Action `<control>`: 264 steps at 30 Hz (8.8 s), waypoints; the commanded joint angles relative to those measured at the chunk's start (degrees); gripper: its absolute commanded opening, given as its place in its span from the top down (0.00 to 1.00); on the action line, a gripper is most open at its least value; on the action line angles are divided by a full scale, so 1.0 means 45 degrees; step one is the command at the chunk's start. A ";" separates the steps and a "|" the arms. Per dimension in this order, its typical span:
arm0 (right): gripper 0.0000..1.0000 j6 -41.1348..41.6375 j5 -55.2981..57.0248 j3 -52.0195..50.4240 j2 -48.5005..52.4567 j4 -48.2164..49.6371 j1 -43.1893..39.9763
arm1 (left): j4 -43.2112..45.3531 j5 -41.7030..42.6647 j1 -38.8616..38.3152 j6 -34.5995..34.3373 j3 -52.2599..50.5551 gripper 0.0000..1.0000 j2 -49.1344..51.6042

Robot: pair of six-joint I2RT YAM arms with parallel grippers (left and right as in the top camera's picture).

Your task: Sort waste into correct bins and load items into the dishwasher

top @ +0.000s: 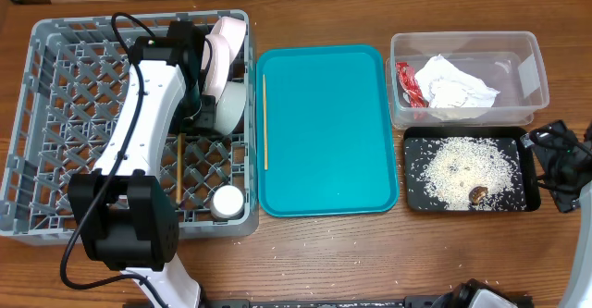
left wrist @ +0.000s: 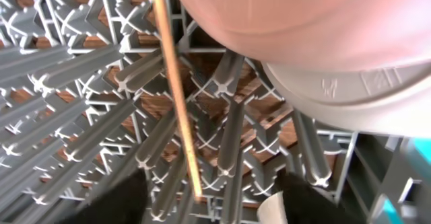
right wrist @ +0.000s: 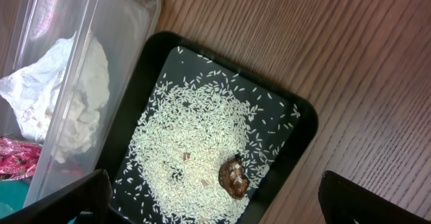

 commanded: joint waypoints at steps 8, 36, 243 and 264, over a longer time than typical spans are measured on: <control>0.00 -0.0087 -0.0010 0.0131 -0.0029 0.0068 -0.0049 | 0.0661 0.2487 -0.0398 -0.0792 0.1647 0.34 -0.1273; 0.00 -0.0087 -0.0010 0.0131 -0.0029 0.0068 -0.0049 | 0.3084 -0.2132 -0.5275 -0.6781 0.1671 0.34 0.4386; 0.00 -0.0087 -0.0010 0.0131 -0.0029 0.0068 -0.0049 | 1.6364 0.3429 0.1297 0.3789 -2.0026 0.00 -2.4062; 0.00 -0.0087 -0.0010 0.0131 -0.0029 0.0068 -0.0049 | 1.6262 0.3560 0.1307 0.3832 -2.0924 0.00 -2.4052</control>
